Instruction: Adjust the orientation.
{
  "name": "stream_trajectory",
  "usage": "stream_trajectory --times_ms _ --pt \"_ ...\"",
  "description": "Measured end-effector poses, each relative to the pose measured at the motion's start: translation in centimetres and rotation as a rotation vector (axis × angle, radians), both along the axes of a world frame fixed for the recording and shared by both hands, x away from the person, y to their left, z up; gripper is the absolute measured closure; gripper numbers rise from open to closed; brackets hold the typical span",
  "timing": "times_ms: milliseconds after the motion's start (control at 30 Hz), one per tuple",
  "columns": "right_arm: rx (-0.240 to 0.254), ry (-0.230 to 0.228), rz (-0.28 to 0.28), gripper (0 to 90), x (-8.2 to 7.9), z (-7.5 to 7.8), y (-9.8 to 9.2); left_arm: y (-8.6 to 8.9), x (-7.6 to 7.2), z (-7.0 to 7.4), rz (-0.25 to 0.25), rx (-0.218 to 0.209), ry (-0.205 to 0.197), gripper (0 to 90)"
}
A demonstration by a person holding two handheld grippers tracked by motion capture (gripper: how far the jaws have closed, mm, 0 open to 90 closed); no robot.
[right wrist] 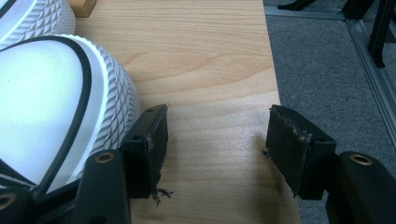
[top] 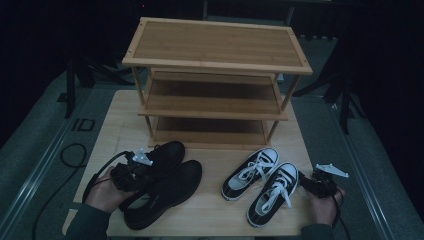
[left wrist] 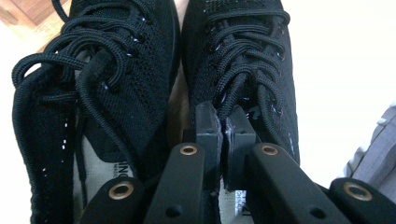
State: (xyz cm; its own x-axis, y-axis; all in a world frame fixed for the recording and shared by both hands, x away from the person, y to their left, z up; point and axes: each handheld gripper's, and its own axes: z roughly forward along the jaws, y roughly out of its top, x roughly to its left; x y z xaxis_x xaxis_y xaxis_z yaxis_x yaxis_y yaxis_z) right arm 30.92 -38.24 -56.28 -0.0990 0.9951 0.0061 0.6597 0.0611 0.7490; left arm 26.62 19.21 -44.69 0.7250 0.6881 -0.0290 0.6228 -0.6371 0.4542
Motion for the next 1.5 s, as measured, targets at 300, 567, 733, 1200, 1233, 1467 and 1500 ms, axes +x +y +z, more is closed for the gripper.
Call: stream_trajectory --times_ms 300,567,733,1200,1233,1467,1500 --pt "0.0 0.0 0.0 38.3 0.0 0.0 0.0 0.4 0.2 0.3 0.005 0.027 -0.008 87.3" --pt "0.0 0.0 -0.001 38.3 0.0 0.0 0.0 0.5 0.2 0.1 -0.003 0.01 0.005 86.7" --pt "0.0 0.0 -0.001 38.3 0.0 0.0 0.0 0.6 0.2 0.0 -0.013 -0.006 0.019 81.4" --pt "0.0 0.0 -0.001 38.3 0.0 0.0 0.0 0.4 0.0 1.0 -0.036 -0.023 -0.008 57.0" --pt "0.0 0.0 -0.001 38.3 0.0 0.0 0.0 0.4 -0.1 1.1 -0.038 -0.028 -0.01 56.7" --pt "0.0 0.0 -0.002 38.2 0.0 0.0 0.0 0.5 -0.3 1.5 -0.037 -0.04 -0.035 50.0" --pt "0.0 0.0 -0.002 38.2 0.0 0.0 0.0 0.5 -0.3 1.5 -0.037 -0.041 -0.037 50.0"
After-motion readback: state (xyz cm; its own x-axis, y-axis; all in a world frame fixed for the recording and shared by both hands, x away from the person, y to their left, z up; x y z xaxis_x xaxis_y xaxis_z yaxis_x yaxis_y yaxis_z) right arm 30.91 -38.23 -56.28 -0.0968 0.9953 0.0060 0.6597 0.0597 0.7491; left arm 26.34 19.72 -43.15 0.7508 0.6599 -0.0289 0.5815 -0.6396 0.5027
